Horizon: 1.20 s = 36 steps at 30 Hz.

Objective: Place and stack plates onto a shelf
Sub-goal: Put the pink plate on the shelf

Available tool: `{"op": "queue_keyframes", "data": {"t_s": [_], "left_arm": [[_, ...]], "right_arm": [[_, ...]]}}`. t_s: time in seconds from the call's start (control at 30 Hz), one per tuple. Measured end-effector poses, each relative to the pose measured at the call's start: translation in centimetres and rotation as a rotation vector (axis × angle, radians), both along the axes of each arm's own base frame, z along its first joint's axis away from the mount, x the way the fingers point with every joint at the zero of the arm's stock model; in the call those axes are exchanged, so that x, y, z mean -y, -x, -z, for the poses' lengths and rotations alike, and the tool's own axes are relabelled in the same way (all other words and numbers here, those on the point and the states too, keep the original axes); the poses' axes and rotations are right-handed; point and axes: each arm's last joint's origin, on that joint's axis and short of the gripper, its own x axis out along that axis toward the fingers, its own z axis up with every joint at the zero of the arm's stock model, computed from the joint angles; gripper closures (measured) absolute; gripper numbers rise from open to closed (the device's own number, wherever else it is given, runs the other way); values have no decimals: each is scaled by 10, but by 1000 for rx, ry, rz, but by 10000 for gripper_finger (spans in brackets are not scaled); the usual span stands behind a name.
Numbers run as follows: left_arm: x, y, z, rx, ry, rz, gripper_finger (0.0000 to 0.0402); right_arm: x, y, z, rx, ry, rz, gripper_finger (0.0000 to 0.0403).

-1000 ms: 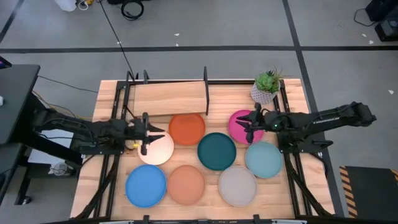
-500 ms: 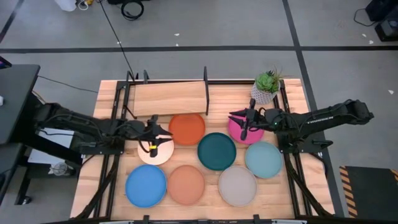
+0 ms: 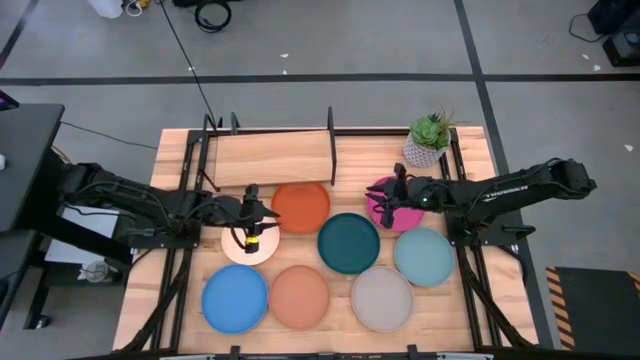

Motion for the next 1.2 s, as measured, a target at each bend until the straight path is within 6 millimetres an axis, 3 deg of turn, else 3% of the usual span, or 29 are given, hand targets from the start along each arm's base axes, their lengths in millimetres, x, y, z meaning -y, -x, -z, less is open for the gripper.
{"op": "queue_keyframes", "data": {"t_s": [0.37,0.53,0.83,1.07,1.2], "left_arm": [[-15,-2,0,-16,-114,-12,299],[-18,-2,-1,-16,-135,-18,299],[-19,-2,-1,-11,-133,-22,299],[-19,-2,-1,-11,-134,-22,299],[-19,-2,-1,-9,-134,-23,299]], "right_arm": [[-1,-3,20,-311,-135,62,314],[-7,-11,27,-484,-256,39,281],[-23,-25,45,-763,-279,60,226],[-26,-27,50,-808,-299,62,233],[-25,-22,42,-788,-320,89,240]]}}
